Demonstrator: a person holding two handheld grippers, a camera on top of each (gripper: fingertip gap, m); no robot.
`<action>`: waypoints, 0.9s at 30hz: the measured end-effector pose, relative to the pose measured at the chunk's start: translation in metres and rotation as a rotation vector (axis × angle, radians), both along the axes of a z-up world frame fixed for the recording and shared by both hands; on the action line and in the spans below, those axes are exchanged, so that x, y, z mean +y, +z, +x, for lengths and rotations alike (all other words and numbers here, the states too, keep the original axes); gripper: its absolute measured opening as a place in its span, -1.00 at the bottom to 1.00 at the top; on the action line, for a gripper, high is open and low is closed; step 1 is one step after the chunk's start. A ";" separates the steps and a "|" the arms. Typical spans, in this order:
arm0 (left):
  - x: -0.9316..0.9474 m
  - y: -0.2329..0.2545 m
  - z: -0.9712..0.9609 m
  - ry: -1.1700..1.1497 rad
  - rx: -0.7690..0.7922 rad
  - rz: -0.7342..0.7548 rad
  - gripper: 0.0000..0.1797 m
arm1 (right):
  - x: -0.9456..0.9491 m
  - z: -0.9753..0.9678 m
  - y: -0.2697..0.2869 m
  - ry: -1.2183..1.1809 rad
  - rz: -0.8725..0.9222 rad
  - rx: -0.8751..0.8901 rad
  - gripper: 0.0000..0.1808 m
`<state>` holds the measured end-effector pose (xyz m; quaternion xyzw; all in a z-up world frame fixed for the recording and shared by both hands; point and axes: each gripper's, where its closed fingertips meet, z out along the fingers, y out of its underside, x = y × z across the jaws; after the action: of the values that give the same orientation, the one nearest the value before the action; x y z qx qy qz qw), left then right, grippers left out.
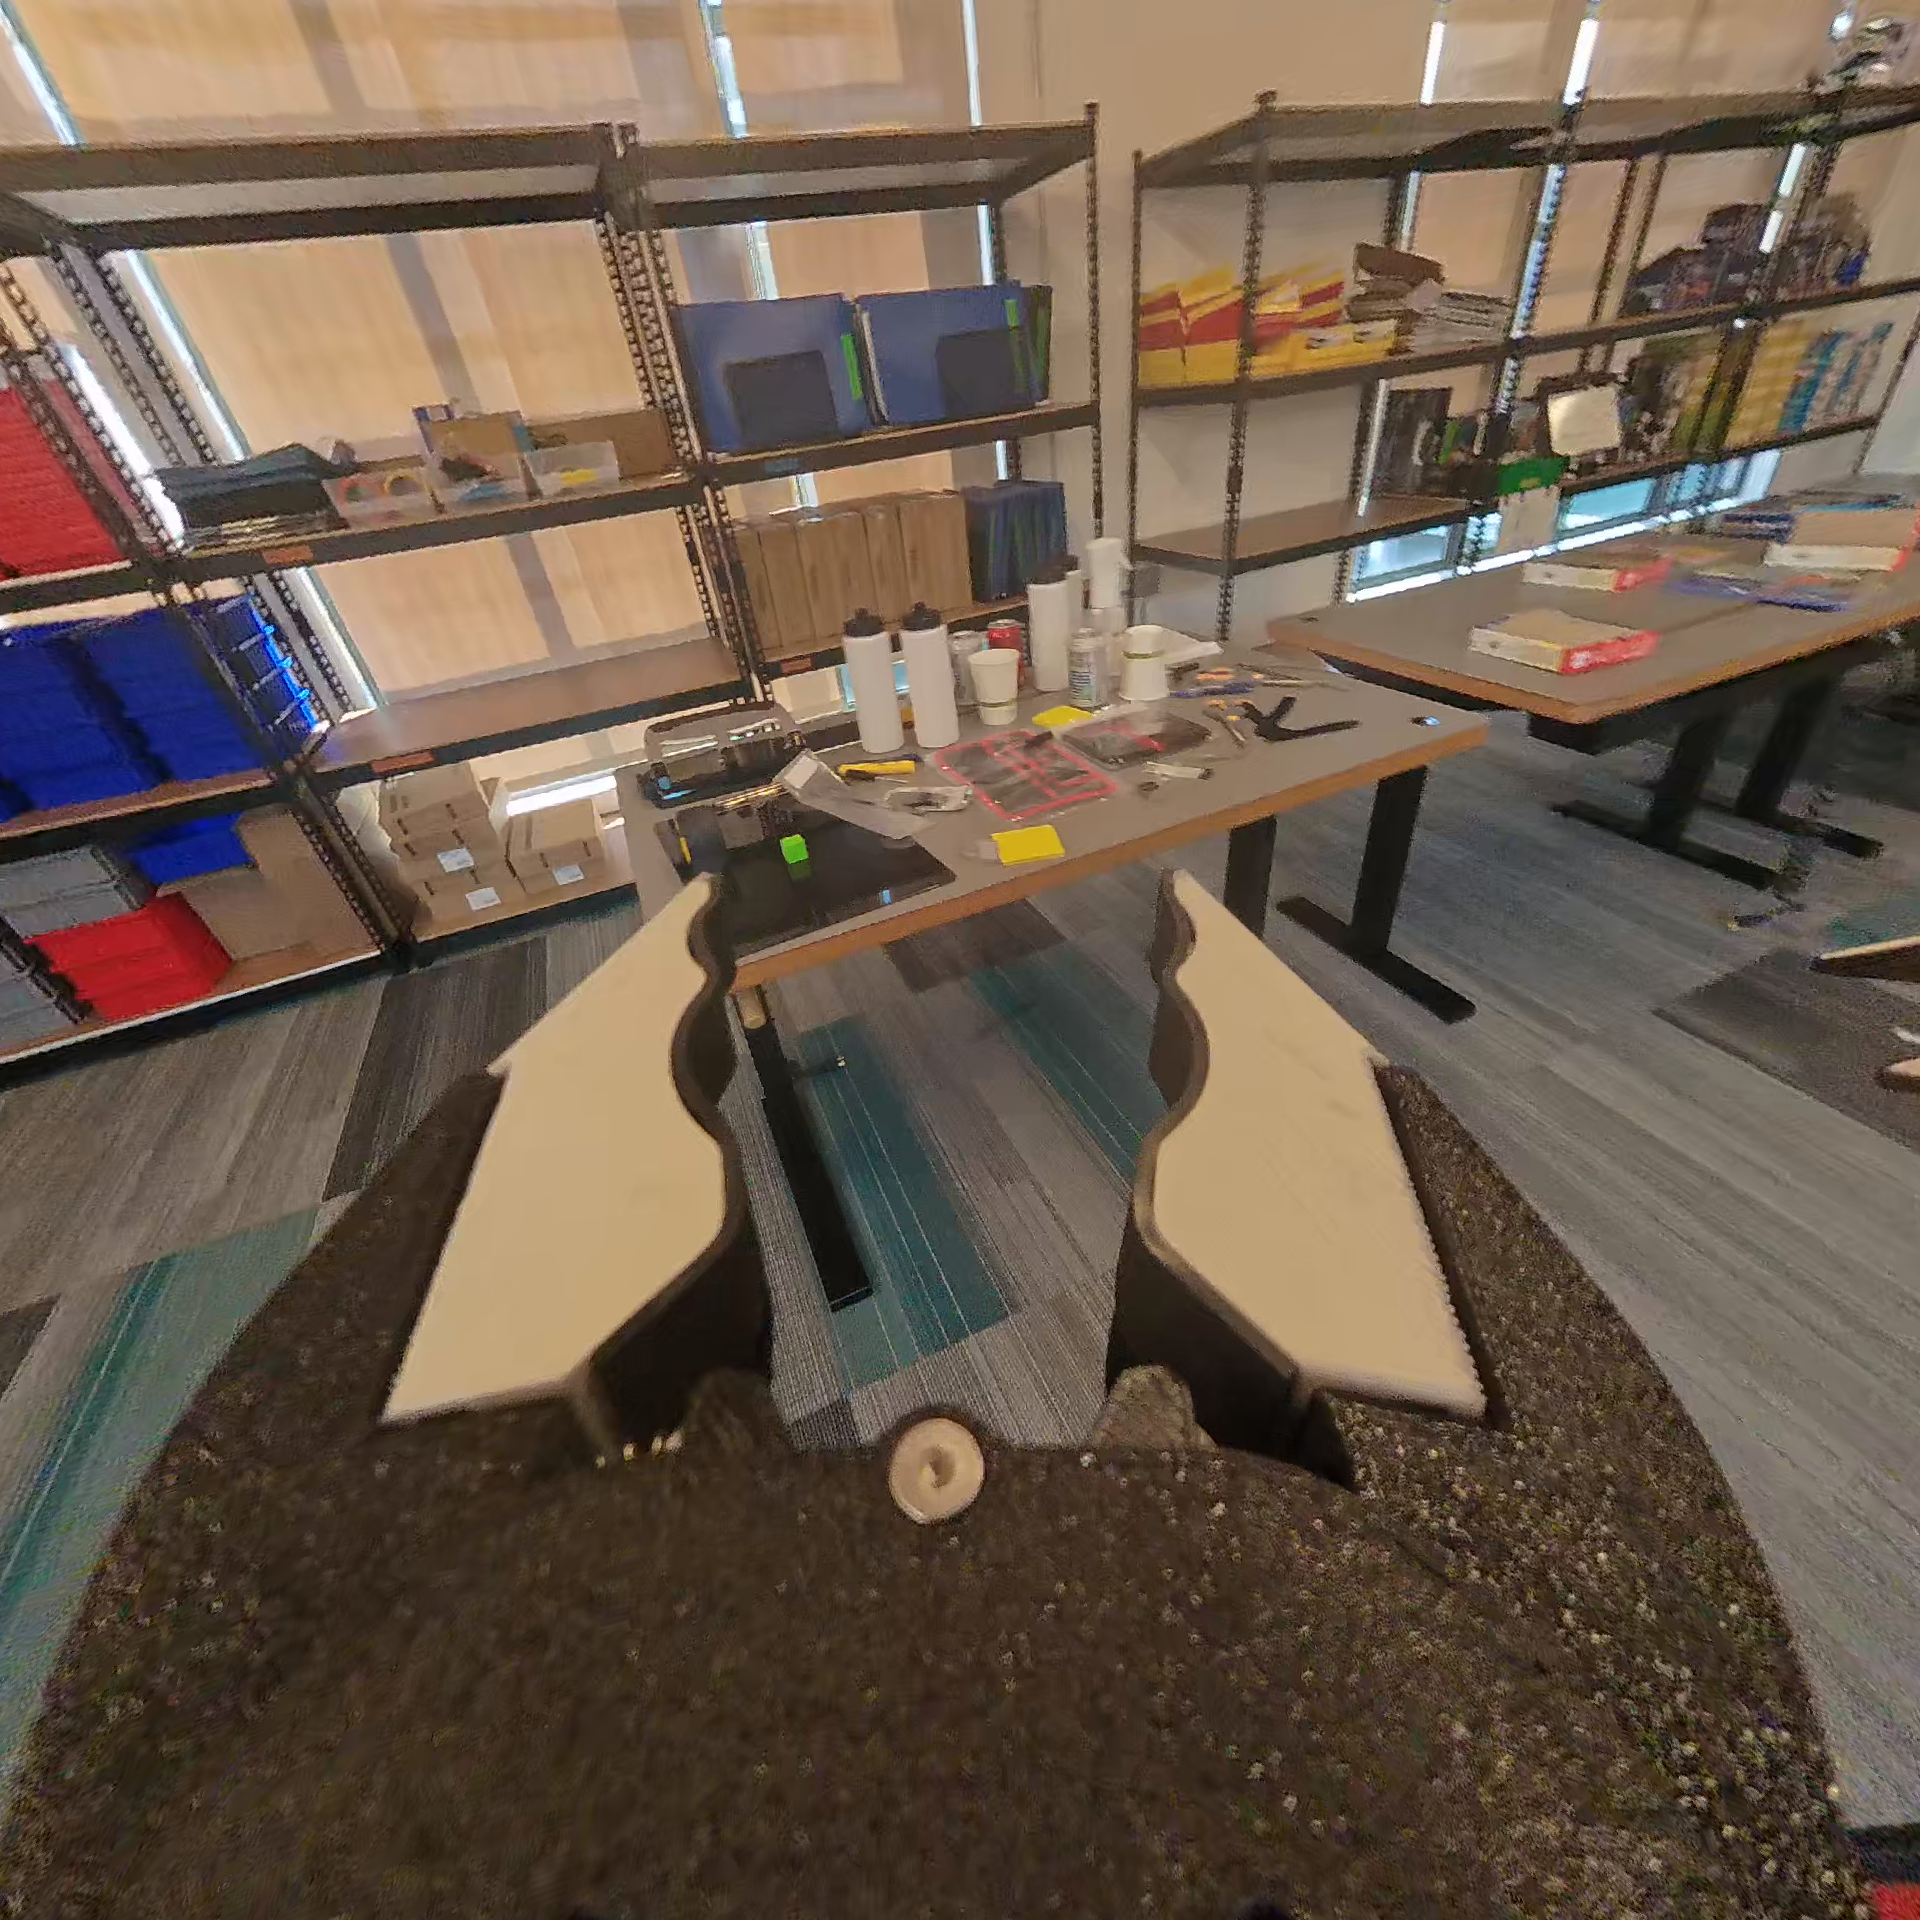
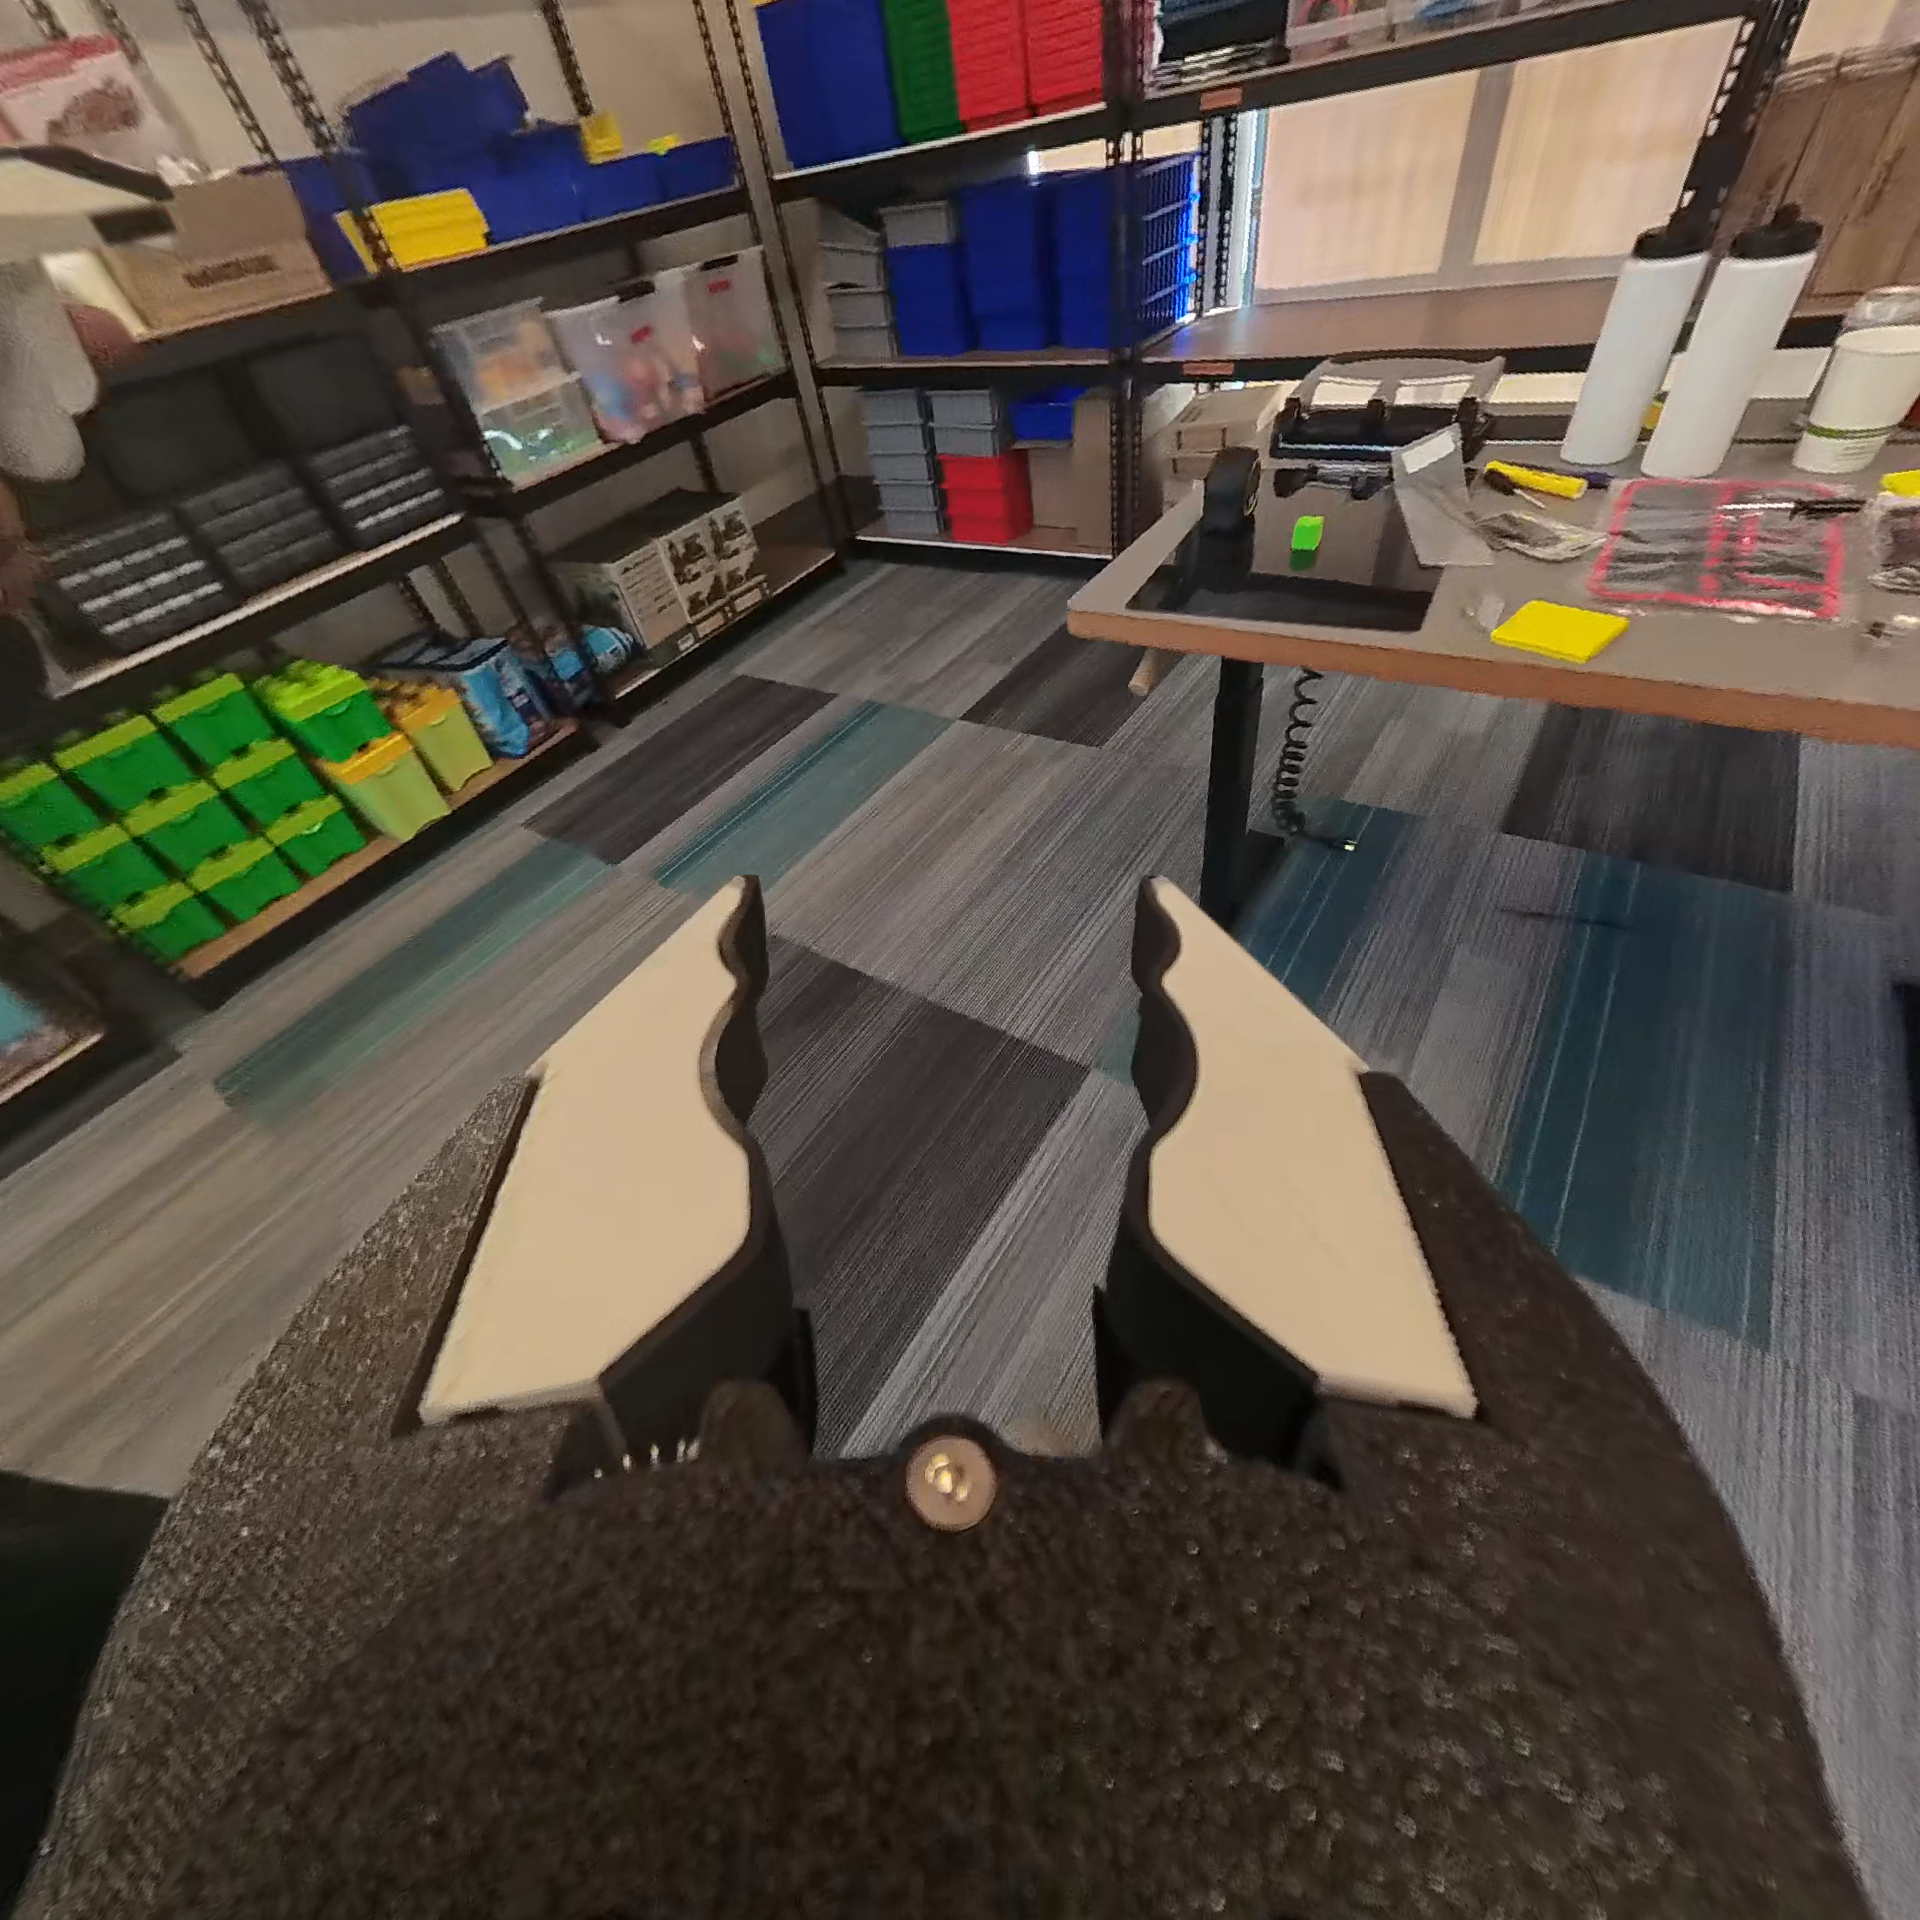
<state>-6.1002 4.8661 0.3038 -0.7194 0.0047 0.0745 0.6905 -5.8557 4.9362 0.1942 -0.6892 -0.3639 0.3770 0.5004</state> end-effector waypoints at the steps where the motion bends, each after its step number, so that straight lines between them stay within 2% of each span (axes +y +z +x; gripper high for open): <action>1: 0.015 -0.007 -0.014 0.021 -0.018 0.003 -0.11 | 0.019 -0.018 -0.005 0.002 0.007 0.003 -0.22; 4: 0.048 -0.043 -0.067 0.098 -0.119 -0.027 -0.15 | 0.080 -0.082 -0.012 0.000 0.032 0.010 -0.22; 6: 0.064 -0.068 -0.104 0.130 -0.187 -0.118 -0.11 | 0.119 -0.132 -0.005 0.012 0.006 0.048 -0.22; 10: 0.085 -0.078 -0.192 0.213 -0.159 -0.192 -0.09 | 0.180 -0.252 0.021 0.152 0.014 0.103 -0.23; 14: 0.118 -0.074 -0.272 0.292 -0.280 -0.119 -0.08 | 0.214 -0.357 0.072 0.309 0.176 0.104 -0.24; 17: 0.156 -0.086 -0.322 0.297 -0.299 -0.096 -0.08 | 0.238 -0.422 0.089 0.356 0.240 0.106 -0.24; 23: 0.252 -0.105 -0.443 0.187 -0.238 -0.126 -0.14 | 0.285 -0.545 0.049 0.296 0.094 0.105 -0.24; 27: 0.314 -0.069 -0.543 0.133 -0.171 -0.092 -0.09 | 0.328 -0.624 0.031 0.203 0.022 0.081 -0.23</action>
<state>-6.6436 5.1805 0.2349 -0.7529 -0.0985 0.0584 0.6481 -6.4795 5.2638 0.2250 -0.6273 -0.4154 0.4493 0.4818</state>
